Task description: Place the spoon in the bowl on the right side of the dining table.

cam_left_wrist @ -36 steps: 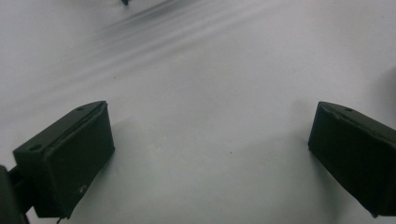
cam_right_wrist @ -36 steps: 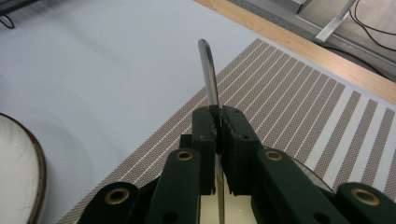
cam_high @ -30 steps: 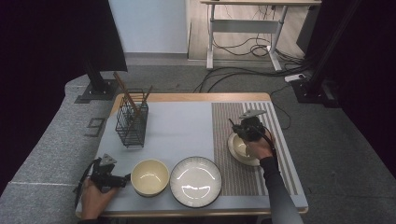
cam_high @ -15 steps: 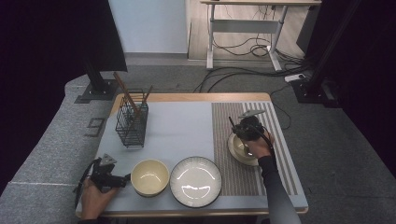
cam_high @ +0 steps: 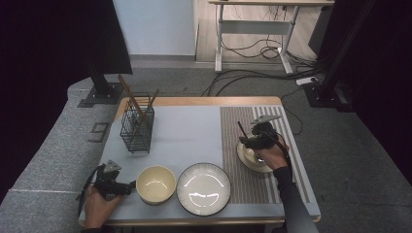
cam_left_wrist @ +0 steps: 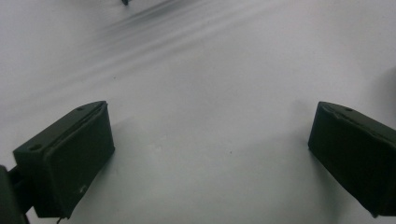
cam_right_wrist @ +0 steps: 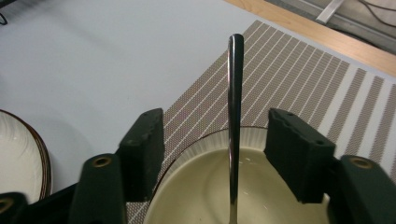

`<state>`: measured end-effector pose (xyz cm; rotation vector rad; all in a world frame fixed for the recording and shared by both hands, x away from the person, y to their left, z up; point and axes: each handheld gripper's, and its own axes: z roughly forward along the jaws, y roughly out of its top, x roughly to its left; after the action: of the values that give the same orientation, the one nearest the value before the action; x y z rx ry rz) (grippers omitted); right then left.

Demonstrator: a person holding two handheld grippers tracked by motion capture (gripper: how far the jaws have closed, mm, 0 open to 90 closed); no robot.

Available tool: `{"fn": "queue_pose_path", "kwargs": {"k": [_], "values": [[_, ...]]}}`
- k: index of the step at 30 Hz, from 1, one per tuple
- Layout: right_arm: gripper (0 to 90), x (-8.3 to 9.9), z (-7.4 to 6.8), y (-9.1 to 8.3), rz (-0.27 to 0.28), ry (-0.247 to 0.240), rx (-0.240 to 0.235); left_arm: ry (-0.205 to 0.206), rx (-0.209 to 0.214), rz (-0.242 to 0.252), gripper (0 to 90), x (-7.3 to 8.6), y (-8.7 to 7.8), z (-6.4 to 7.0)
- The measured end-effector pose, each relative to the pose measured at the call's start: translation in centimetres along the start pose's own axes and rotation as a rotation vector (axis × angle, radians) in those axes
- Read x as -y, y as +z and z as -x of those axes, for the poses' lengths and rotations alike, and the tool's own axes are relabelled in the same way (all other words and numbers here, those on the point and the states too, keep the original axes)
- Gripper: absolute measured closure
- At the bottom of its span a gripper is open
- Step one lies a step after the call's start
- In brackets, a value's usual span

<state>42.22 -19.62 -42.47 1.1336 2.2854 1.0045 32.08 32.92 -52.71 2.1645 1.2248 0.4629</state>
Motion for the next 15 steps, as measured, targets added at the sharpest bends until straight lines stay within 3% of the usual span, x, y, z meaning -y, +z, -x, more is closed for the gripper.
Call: {"fn": "queue_pose_path", "kwargs": {"k": [7,15], "values": [[24.8,0.4,-0.6,-2.0,0.019,-0.027,0.009,-0.001,0.000,0.001,0.0,0.0,0.0,0.0],[19.7,1.8,-1.2,-3.9,0.043,-0.049,0.017,0.002,0.000,0.000,0.0,0.0,0.0,0.0]]}}
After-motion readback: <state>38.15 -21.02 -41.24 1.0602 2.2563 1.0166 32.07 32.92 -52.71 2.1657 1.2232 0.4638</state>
